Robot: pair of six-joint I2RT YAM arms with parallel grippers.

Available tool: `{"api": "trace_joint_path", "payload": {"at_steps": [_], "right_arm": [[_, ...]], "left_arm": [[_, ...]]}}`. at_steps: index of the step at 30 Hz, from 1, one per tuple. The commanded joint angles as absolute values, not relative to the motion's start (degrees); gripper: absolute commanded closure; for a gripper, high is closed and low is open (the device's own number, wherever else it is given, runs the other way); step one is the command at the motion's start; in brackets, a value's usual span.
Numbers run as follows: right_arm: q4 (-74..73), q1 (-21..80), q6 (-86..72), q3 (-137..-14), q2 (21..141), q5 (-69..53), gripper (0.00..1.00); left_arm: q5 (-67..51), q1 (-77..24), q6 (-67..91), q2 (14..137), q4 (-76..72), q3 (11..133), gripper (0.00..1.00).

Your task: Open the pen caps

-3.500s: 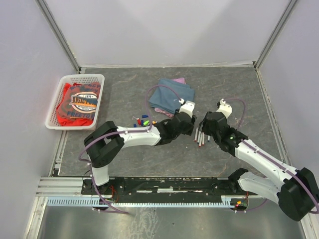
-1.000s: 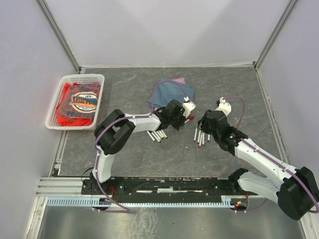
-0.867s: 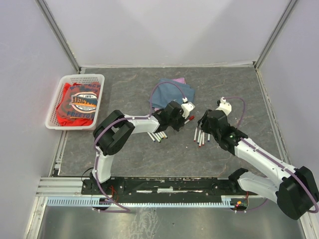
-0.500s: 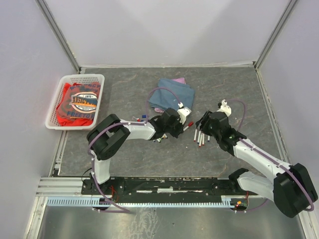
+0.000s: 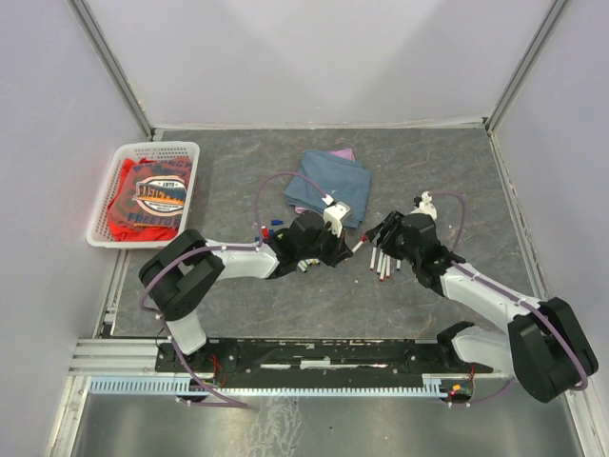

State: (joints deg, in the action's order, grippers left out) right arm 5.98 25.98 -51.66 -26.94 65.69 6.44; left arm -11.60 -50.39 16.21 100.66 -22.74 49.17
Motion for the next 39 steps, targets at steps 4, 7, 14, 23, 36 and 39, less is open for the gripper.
{"api": "trace_joint_path", "payload": {"at_steps": [4,7,14,23,36,39], "right_arm": [[15.08,25.47,-55.02,-26.31,68.41,1.89,0.38],[16.32,25.46,-55.79,-26.20,69.05,1.21,0.40],[19.14,25.32,-57.61,-25.67,70.49,0.15,0.54],[22.49,25.13,-59.66,-24.45,72.85,-1.00,0.69],[24.34,24.84,-59.89,-23.40,71.61,-3.74,0.99],[24.24,24.92,-60.06,-23.24,70.80,-4.10,0.99]], "left_arm": [[-14.71,-50.61,22.00,96.58,-30.43,46.88,0.97],[-14.93,-50.61,22.46,96.27,-31.12,46.24,0.97],[-15.13,-50.58,23.49,95.78,-32.70,45.24,0.97],[-14.92,-50.59,24.56,95.21,-34.53,44.06,0.97],[-14.30,-50.65,26.86,96.81,-35.51,45.17,0.60],[-14.67,-50.66,27.36,97.95,-35.52,46.50,0.58]]}}
